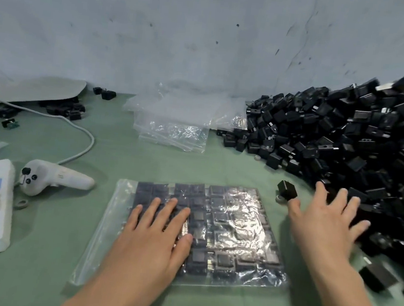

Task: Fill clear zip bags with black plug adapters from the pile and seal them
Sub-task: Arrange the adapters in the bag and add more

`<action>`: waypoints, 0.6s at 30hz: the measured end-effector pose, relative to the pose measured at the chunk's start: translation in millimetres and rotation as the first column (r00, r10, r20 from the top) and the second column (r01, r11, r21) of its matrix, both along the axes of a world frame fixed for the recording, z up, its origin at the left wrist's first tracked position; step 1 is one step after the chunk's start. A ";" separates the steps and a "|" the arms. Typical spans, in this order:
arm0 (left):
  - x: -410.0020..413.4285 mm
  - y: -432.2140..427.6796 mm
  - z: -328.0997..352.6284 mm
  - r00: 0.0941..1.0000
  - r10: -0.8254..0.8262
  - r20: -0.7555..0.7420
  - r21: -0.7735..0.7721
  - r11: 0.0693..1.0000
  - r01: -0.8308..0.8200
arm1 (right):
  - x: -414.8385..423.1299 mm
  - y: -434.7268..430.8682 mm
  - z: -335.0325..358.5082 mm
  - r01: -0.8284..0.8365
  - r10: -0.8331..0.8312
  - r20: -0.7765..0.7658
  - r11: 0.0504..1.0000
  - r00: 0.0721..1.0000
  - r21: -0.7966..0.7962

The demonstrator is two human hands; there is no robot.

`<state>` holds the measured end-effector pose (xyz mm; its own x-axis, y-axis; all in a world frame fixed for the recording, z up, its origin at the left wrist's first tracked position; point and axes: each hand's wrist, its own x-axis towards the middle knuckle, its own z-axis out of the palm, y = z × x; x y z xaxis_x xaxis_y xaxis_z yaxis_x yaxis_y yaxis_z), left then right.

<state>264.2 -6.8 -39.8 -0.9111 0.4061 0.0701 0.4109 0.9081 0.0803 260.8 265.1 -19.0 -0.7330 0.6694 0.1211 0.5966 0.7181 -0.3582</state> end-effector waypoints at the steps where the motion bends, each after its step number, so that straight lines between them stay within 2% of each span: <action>1: 0.4 0.2 0.4 1.000 0.002 -0.002 -0.005 1.000 -0.002 | 0.0 2.8 -2.3 -0.013 0.013 0.010 1.000 1.000 -0.011; 5: 1.6 1.3 2.5 1.000 0.012 -0.004 -0.006 1.000 -0.012 | -6.1 3.9 -8.3 -0.105 0.103 0.070 0.994 0.992 0.028; 7: 2.0 2.1 2.7 1.000 0.014 -0.004 -0.004 1.000 -0.014 | -7.5 4.5 -8.9 -0.130 0.128 0.041 0.990 0.991 0.048; 11: 1.7 2.3 1.9 1.000 0.021 0.004 0.015 1.000 -0.021 | -9.4 10.1 -9.2 -0.155 0.160 -0.210 0.987 0.964 0.043; 14: 1.5 1.4 0.9 1.000 0.022 0.004 0.017 1.000 -0.022 | -11.5 16.4 -10.6 -0.006 0.065 -0.351 0.986 0.934 0.169; 16: 1.8 1.1 0.5 1.000 0.020 0.003 0.019 1.000 -0.020 | -11.7 24.3 -12.5 0.092 -0.035 -0.319 0.982 0.947 0.163; 18: 2.1 0.7 0.4 1.000 0.020 0.007 0.021 1.000 -0.020 | -11.1 29.8 -16.9 0.094 -0.070 -0.207 0.990 0.976 0.108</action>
